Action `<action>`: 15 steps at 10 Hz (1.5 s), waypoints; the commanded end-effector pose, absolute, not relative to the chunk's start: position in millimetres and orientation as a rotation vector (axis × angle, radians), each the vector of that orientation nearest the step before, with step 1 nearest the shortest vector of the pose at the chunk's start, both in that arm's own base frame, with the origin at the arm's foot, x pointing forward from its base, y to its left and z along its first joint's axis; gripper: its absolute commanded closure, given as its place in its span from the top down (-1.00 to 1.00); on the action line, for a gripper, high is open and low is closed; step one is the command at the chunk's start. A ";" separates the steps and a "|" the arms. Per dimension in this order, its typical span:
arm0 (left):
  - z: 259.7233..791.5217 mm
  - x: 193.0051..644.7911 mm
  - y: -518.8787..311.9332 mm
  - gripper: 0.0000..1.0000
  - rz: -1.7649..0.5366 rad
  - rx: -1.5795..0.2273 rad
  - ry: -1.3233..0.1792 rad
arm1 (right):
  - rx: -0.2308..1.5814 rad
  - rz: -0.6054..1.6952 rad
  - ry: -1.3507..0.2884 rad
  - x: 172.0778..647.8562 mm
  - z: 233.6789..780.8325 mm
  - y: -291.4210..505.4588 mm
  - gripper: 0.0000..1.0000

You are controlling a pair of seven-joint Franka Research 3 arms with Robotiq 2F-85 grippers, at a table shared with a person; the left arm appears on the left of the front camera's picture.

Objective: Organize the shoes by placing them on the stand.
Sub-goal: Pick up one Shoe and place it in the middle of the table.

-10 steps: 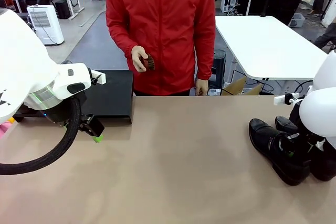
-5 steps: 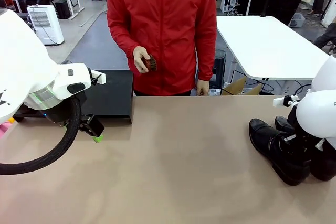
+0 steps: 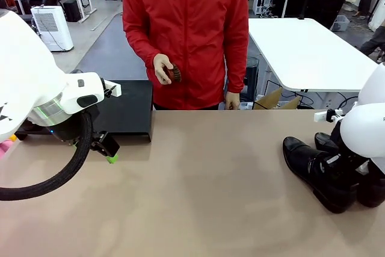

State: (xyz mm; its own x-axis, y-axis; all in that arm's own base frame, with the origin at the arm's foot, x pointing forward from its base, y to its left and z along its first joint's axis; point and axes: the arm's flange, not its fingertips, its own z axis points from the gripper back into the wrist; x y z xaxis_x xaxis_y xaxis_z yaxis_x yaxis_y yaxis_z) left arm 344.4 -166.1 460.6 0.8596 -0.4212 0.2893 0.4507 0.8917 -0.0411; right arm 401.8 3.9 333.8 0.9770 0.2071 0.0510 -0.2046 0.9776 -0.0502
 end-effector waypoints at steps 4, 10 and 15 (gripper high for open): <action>461.2 345.7 -165.5 0.94 -0.459 -0.132 -0.286 | 0.026 0.136 -0.072 339.0 364.0 20.2 -1.00; 461.2 345.7 -165.5 0.94 -0.459 -0.132 -0.286 | 0.068 -0.079 -0.067 310.1 431.3 188.5 -1.00; 461.2 345.7 -165.5 0.94 -0.459 -0.132 -0.286 | 0.004 0.075 -0.153 324.8 414.2 283.0 -1.00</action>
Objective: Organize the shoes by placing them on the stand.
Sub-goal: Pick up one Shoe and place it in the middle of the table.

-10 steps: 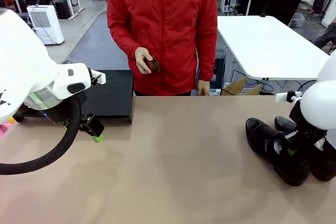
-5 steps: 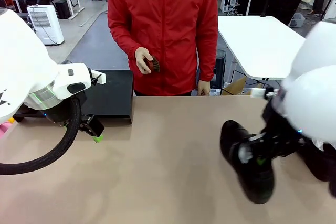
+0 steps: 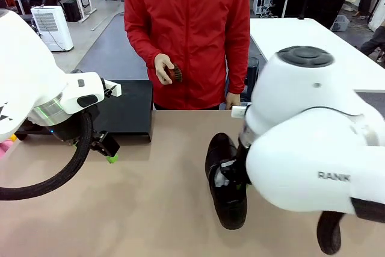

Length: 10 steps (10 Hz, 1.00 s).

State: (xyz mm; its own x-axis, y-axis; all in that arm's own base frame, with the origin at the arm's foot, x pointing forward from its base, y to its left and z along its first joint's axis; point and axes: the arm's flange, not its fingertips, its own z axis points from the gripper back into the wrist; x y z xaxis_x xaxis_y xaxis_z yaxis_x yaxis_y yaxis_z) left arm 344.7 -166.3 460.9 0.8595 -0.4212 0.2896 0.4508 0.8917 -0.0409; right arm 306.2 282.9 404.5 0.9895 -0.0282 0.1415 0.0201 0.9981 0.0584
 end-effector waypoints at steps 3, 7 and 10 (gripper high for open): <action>461.2 345.7 -165.5 0.94 -0.459 -0.132 -0.286 | 0.056 -0.023 -0.134 309.0 402.1 284.1 -1.00; 461.2 345.7 -165.5 0.94 -0.459 -0.132 -0.286 | 0.170 -0.088 -0.199 334.8 385.8 307.6 -1.00; 461.2 345.7 -165.5 0.94 -0.459 -0.132 -0.286 | 0.184 -0.023 -0.142 356.6 360.7 326.1 -1.00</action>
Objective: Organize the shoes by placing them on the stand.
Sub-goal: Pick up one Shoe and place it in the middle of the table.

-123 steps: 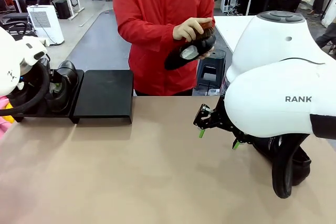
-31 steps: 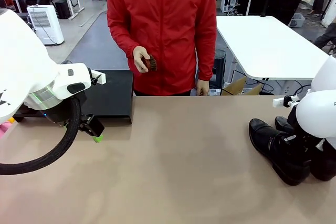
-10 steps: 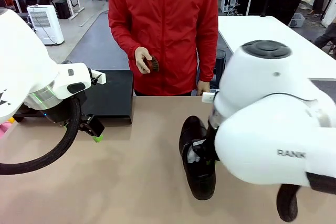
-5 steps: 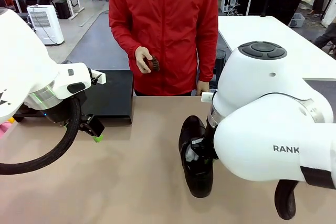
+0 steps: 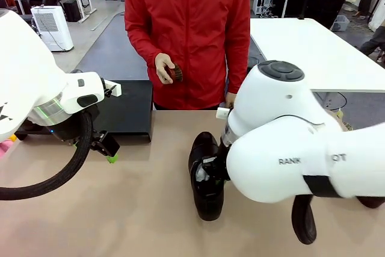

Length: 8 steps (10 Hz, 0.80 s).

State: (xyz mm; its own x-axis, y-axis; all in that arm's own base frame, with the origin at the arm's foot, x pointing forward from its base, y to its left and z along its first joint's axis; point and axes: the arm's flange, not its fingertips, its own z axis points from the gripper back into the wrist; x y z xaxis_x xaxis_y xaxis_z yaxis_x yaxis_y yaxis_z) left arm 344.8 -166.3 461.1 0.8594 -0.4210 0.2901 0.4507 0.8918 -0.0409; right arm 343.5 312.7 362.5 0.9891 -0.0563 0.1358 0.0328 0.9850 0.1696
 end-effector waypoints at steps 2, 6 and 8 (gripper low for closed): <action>461.2 345.7 -165.5 0.94 -0.459 -0.132 -0.286 | 0.195 -0.023 -0.134 361.1 353.3 327.6 -1.00; 461.2 345.7 -165.5 0.94 -0.459 -0.132 -0.286 | 0.207 -0.036 -0.079 355.9 335.9 323.8 0.08; 461.2 345.7 -165.5 0.94 -0.459 -0.132 -0.286 | 0.220 -0.057 -0.089 348.7 343.9 316.1 0.82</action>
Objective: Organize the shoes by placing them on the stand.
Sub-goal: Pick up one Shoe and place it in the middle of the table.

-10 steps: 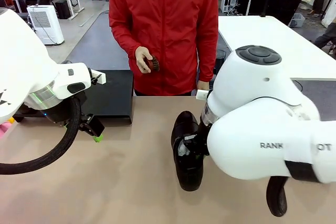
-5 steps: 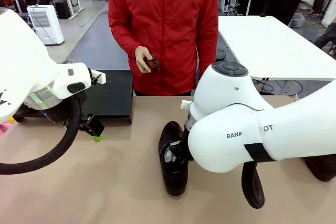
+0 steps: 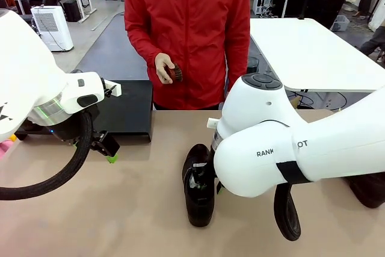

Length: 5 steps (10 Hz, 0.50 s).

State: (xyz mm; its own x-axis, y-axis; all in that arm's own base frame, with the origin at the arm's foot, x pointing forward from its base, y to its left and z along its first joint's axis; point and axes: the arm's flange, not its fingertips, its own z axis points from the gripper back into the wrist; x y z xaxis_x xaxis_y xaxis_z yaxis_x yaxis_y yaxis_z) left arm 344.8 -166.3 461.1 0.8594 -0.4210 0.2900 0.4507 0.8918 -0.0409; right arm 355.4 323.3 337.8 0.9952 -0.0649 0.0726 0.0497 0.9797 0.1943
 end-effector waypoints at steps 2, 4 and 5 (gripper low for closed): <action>461.2 345.7 -165.5 0.94 -0.459 -0.132 -0.286 | 0.231 -0.047 -0.097 336.9 360.1 305.3 1.00; 461.2 345.7 -165.5 0.94 -0.459 -0.132 -0.286 | 0.207 -0.068 -0.095 349.2 349.6 318.4 1.00; 461.2 345.7 -165.5 0.94 -0.459 -0.132 -0.286 | 0.207 -0.068 -0.095 349.2 349.6 318.4 1.00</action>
State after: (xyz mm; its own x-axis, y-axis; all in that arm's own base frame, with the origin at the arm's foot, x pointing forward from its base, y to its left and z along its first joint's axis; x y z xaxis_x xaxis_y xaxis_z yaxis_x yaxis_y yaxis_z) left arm 344.9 -166.3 461.1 0.8594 -0.4210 0.2901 0.4506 0.8918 -0.0409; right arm 341.3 313.1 355.3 0.9938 -0.0710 0.0855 0.0527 0.9784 0.2000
